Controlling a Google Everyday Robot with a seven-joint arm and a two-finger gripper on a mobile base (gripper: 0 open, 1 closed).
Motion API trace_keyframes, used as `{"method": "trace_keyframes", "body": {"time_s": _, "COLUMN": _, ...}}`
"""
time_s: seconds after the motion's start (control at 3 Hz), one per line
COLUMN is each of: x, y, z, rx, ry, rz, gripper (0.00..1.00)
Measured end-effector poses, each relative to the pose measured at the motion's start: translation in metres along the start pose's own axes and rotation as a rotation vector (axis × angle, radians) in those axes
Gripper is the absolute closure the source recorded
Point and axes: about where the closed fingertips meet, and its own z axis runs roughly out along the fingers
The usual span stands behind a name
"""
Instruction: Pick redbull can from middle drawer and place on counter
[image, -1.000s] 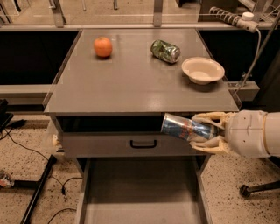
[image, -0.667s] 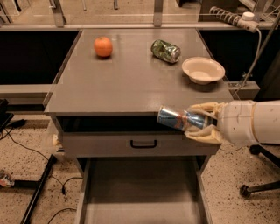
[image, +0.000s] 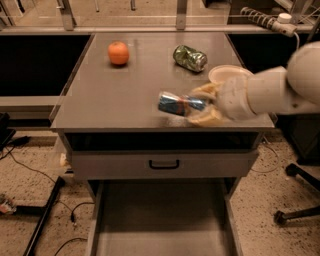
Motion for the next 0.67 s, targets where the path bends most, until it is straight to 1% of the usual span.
{"method": "trace_keyframes", "body": {"time_s": 0.33, "x": -0.018, "y": -0.029, "z": 0.039, "rx": -0.034, "ry": -0.097, "rz": 0.043, "gripper": 1.0}}
{"method": "trace_keyframes", "body": {"time_s": 0.67, "x": -0.019, "y": -0.048, "z": 0.064, "rx": -0.013, "ry": -0.167, "rz": 0.154, "gripper": 1.0}}
